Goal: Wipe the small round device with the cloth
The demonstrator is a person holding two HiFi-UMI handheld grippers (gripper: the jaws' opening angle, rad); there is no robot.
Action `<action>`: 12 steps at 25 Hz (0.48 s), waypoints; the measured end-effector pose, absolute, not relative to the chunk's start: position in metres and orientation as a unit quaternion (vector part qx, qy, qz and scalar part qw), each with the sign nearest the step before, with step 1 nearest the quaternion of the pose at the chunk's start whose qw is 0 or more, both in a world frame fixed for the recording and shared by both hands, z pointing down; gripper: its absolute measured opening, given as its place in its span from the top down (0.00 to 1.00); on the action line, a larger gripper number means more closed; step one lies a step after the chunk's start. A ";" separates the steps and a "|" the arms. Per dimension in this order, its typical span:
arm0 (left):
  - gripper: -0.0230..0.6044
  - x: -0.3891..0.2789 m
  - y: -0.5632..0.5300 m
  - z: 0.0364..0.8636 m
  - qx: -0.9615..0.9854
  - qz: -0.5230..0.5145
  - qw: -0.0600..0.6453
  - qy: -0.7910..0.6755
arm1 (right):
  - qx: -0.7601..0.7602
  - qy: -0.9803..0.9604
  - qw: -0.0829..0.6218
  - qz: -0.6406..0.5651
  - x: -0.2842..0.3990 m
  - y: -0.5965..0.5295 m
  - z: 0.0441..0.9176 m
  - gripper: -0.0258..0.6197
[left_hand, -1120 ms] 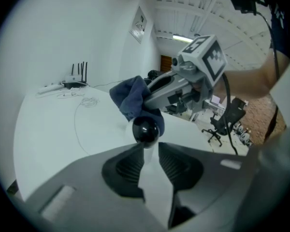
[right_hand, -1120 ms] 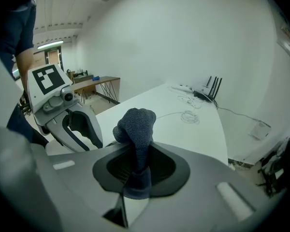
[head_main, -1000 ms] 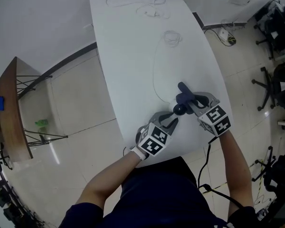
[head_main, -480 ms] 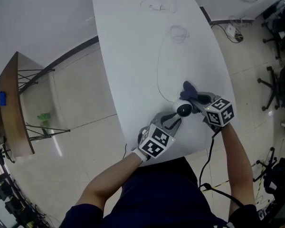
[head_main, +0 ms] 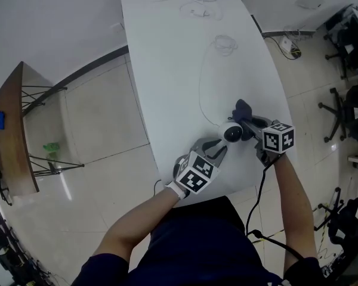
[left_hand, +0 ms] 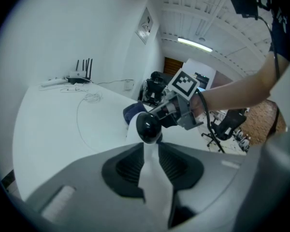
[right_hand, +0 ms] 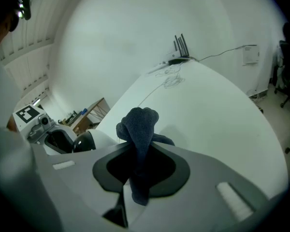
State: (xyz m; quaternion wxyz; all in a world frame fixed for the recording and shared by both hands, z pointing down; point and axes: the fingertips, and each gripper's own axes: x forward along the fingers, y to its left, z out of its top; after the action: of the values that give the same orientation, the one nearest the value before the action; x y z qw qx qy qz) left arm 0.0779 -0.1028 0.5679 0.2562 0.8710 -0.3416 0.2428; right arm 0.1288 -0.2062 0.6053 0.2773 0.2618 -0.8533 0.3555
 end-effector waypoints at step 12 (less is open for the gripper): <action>0.81 0.067 -0.090 0.543 0.889 0.221 0.224 -0.334 | 0.271 -0.901 0.338 0.007 0.107 -0.163 0.478 0.86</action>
State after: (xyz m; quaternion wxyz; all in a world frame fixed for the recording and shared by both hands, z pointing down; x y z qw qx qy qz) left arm 0.0672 -0.0900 0.5428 0.2244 0.8886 -0.3336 0.2210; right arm 0.1069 -0.1633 0.4777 0.3382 0.2715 -0.9010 0.0069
